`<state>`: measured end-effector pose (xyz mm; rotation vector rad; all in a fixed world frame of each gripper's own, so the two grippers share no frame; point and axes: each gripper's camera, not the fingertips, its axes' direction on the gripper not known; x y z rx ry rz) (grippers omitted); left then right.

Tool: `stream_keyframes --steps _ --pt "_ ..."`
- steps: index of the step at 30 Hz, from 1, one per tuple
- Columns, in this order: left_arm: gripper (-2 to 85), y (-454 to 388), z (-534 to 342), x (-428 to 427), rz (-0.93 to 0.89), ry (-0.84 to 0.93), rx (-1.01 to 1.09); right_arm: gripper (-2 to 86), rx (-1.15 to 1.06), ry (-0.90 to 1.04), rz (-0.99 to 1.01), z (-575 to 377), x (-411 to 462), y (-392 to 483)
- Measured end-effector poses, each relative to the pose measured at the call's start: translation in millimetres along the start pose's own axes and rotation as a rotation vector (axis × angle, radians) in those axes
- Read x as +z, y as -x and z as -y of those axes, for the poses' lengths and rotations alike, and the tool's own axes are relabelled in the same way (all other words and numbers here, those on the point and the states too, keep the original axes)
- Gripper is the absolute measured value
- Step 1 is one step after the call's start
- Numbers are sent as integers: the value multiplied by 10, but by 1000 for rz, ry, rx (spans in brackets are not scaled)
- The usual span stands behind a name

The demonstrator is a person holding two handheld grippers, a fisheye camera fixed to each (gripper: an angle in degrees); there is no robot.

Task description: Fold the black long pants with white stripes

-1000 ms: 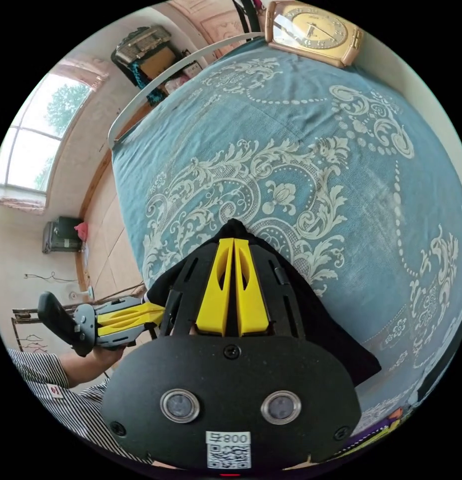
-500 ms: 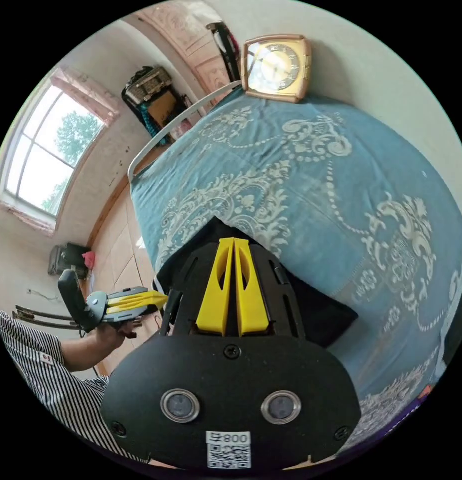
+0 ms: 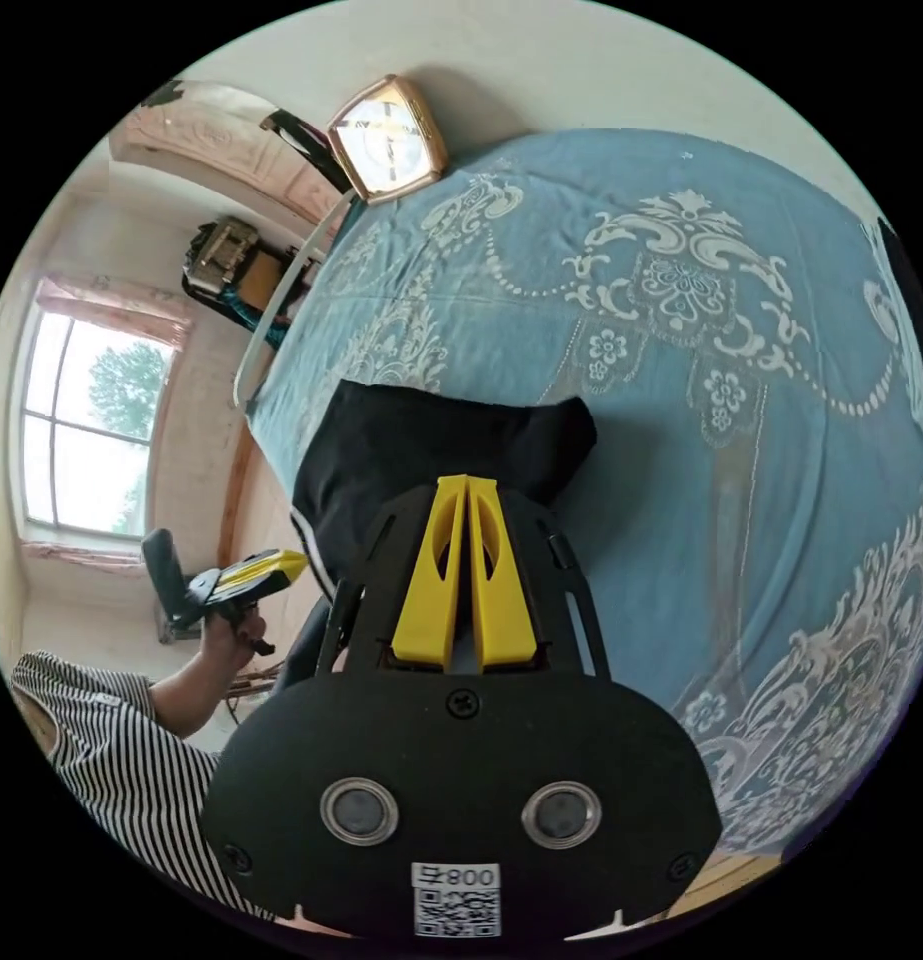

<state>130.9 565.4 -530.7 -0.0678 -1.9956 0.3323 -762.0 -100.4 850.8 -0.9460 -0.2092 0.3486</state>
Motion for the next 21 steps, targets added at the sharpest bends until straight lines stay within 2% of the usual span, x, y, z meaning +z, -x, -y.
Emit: stream_keyframes --steps 3,7,11,21 --pt "57 -41 -98 352 -198 106 -23 19 82 1 122 -559 -12 -299" --pt "78 111 -184 984 -393 260 -173 58 229 87 347 -1204 272 -701" --pt "48 285 -195 1244 -456 251 -250 80 305 120 491 -1492 556 -949" --pt "20 640 -363 1383 -541 225 -244 96 432 104 710 -1891 967 -1381"
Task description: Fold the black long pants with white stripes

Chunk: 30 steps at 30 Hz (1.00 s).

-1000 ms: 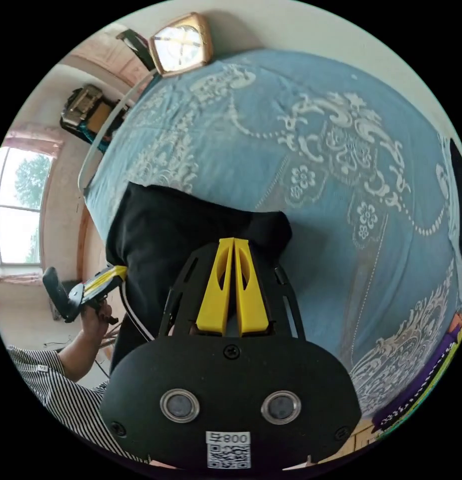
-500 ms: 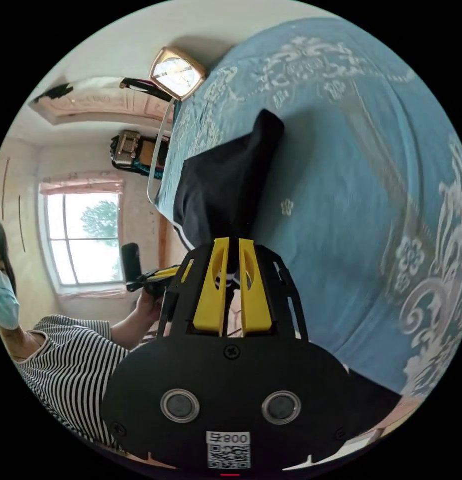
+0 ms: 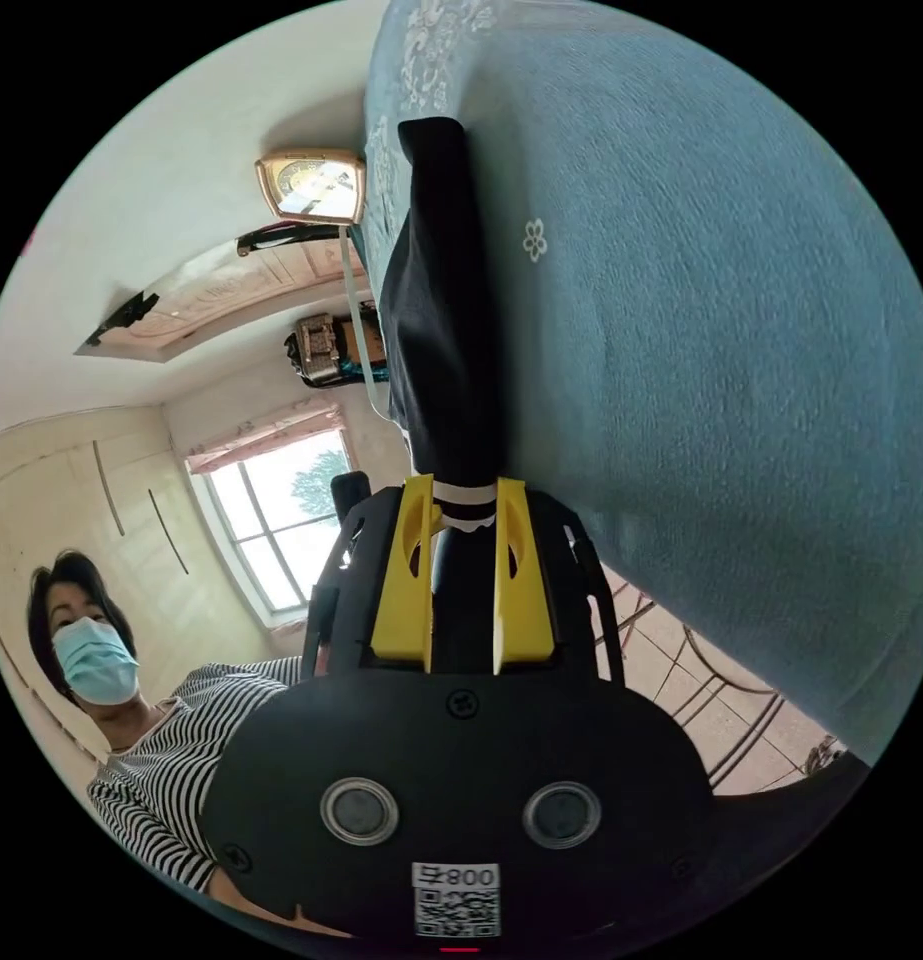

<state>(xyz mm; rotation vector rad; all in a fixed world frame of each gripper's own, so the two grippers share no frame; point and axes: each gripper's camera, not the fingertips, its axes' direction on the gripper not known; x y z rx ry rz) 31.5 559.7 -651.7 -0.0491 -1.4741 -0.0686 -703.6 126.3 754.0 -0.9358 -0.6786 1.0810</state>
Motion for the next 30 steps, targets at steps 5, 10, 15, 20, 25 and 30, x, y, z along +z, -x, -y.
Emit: stream_keyframes --steps 5,10,15,20,25,30 --pt "21 270 -57 -35 -37 -15 -22 90 11 30 5 13 71 -224" --pt "25 520 -187 -212 -51 -27 -17 62 20 46 59 4 100 -419" --pt "41 876 -479 -711 -67 -156 -45 34 -27 29 70 -65 46 -385" --pt "79 1492 -767 -1162 -211 -353 -156 26 -100 10 159 -65 -48 -173" --pt "121 2056 -949 -1367 -451 -577 -252 24 -155 24 181 19 -39 33" --pt "136 2426 -1000 -1383 -569 -691 -341 23 -179 22 195 100 -32 115"
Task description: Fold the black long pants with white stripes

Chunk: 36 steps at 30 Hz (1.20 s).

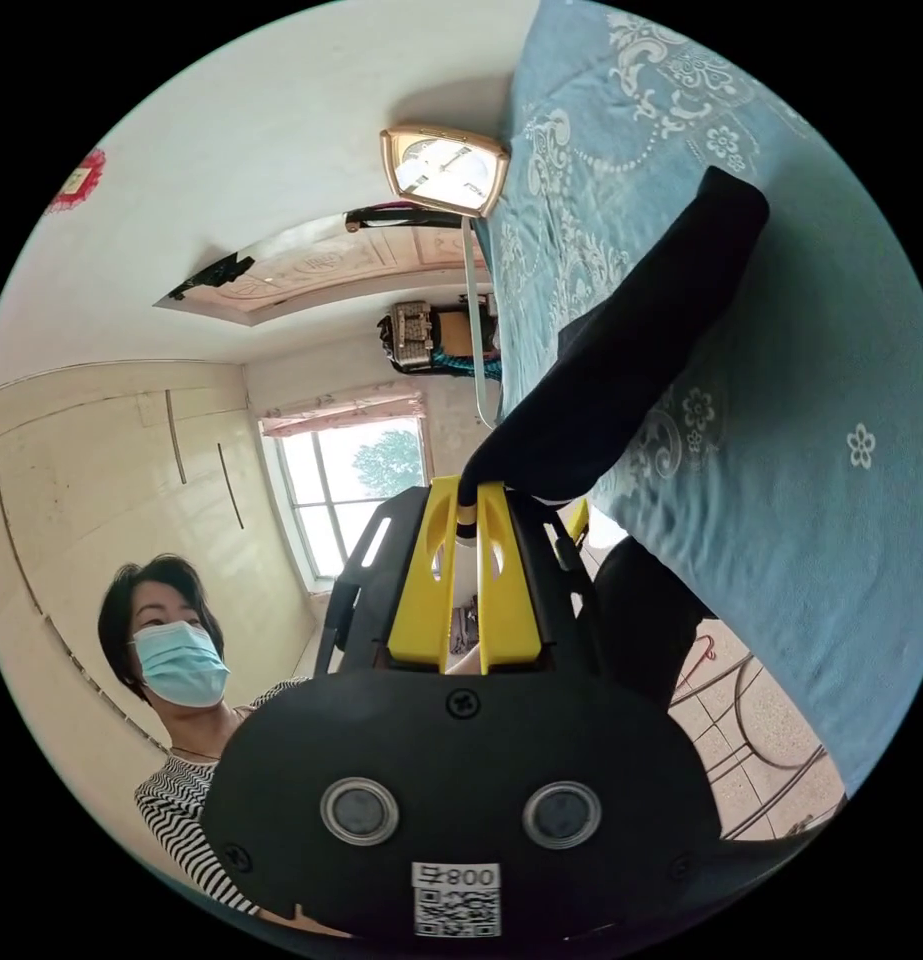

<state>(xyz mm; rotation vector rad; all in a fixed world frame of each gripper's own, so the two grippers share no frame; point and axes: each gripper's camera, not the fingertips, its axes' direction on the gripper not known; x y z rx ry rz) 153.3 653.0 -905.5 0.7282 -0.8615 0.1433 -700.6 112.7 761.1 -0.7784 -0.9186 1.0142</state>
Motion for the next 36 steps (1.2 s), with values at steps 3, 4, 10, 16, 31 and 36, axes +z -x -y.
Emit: stream_keyframes --steps 3,4,10,16,31,36 --pt "144 100 56 -40 -36 -38 -32 23 -10 5 1 28 12 7" --pt "146 119 81 -47 -39 -51 -37 23 -15 7 -4 33 15 6" --pt "159 129 237 -21 -86 -100 -38 22 -13 3 4 3 -22 -90" --pt "169 159 314 130 -72 -95 -74 22 -3 -2 10 -63 -139 -248" --pt "85 -186 680 1250 -62 -112 -95 21 -2 9 -7 -209 -553 -618" --pt "72 -624 672 1680 29 -86 -4 21 18 -22 -21 -397 -901 -844"
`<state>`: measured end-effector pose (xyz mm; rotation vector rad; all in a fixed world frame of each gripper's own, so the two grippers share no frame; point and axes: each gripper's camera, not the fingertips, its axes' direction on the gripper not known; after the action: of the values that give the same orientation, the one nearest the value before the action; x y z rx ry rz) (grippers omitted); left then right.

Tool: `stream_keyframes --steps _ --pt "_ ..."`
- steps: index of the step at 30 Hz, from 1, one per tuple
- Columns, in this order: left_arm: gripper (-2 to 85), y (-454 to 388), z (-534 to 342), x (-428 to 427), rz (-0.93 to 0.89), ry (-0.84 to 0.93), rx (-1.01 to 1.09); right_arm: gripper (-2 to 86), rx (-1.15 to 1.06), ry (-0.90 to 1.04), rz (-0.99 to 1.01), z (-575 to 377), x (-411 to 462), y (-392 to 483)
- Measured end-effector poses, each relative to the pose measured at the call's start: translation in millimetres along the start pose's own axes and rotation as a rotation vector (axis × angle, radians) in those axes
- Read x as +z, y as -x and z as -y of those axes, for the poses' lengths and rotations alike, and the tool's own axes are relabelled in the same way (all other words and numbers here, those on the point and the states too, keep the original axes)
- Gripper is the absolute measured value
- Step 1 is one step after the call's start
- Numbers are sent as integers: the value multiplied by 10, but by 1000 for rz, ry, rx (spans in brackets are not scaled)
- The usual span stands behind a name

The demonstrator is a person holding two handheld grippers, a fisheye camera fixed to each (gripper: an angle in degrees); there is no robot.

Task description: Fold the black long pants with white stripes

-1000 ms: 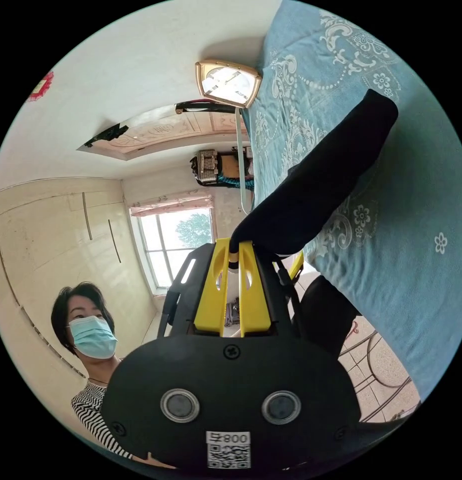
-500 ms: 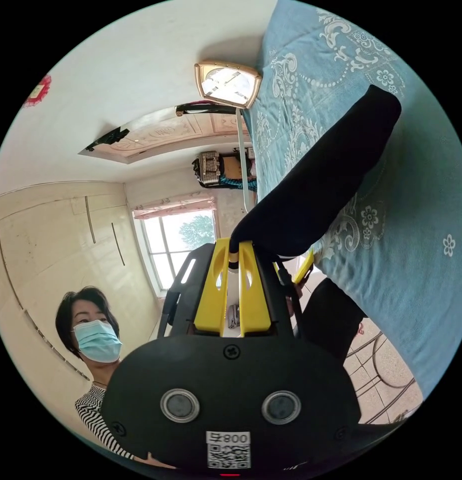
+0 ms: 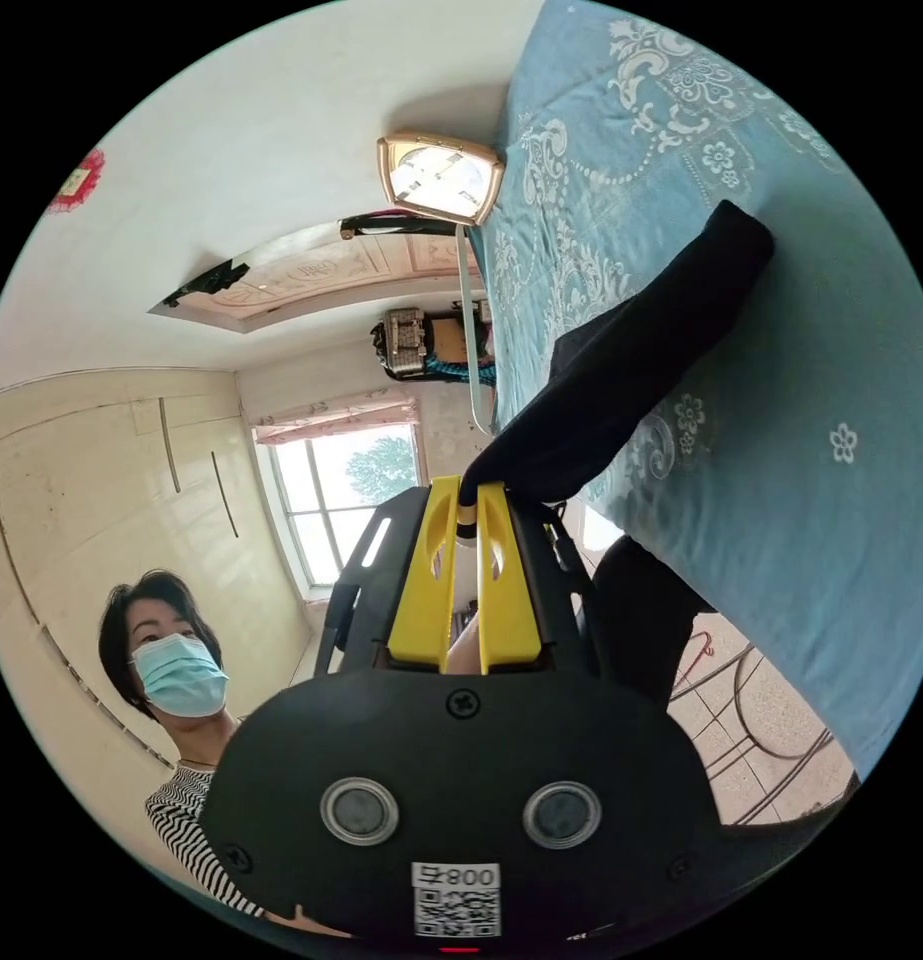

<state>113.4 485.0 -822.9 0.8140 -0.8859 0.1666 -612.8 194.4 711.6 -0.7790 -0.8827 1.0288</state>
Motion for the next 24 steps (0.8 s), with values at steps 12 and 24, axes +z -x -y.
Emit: stream_keyframes --steps 12,24 --pt "68 -1358 -548 1586 53 221 225 20 -85 -62 88 -951 -1012 -365" --pt "67 -2585 -928 5506 144 585 404 19 -250 -360 117 -1298 -2696 -567"
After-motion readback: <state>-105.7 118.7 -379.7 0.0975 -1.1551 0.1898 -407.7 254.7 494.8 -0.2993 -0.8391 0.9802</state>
